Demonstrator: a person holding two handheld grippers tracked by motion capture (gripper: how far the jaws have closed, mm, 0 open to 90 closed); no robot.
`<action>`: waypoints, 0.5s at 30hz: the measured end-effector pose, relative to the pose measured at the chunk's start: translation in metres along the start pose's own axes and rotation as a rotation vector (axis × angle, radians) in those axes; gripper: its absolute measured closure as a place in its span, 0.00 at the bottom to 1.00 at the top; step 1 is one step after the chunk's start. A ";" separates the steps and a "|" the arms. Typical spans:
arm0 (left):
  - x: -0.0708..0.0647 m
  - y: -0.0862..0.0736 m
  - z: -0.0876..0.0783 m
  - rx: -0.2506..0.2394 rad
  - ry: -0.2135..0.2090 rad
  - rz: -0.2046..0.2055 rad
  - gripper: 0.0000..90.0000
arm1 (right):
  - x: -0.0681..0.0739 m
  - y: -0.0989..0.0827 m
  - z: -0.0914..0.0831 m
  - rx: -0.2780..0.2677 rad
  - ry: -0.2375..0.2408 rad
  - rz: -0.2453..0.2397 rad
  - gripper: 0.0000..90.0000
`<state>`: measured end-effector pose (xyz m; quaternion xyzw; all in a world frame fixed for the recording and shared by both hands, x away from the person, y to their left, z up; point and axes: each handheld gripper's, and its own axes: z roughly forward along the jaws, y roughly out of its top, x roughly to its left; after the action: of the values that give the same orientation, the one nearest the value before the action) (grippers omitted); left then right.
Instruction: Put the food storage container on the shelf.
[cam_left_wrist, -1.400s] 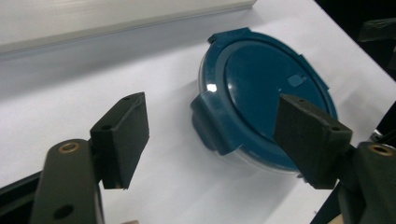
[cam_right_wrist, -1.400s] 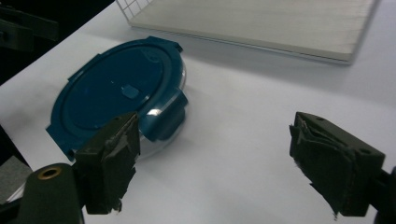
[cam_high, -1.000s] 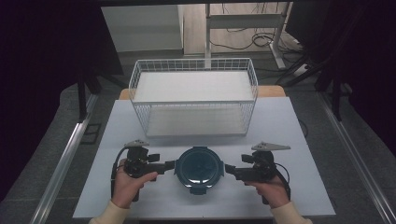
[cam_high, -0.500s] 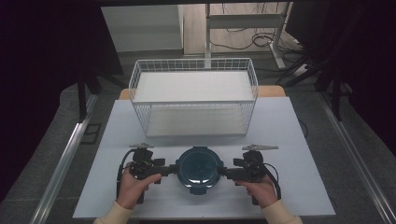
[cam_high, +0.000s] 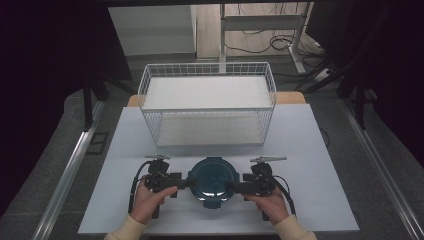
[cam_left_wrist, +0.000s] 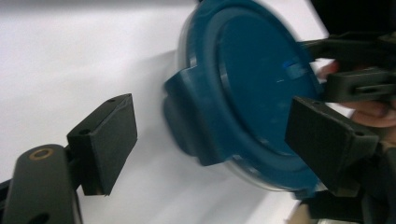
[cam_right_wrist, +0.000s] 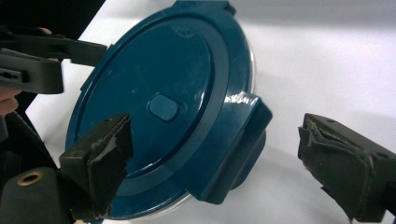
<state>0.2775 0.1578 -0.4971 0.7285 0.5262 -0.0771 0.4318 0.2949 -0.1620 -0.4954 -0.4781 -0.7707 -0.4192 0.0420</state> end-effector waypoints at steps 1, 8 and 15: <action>0.001 -0.001 0.003 0.007 0.003 -0.002 0.19 | 0.000 0.000 0.001 0.000 0.000 0.005 0.10; 0.004 0.000 0.008 0.014 -0.036 -0.031 0.19 | -0.002 -0.002 0.005 0.005 0.020 0.041 0.10; 0.005 -0.001 0.019 0.032 -0.088 -0.056 0.20 | -0.002 -0.004 0.014 0.029 0.065 0.110 0.10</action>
<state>0.2854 0.1475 -0.5120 0.7163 0.5256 -0.1294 0.4403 0.2981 -0.1548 -0.5077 -0.5052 -0.7474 -0.4204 0.0969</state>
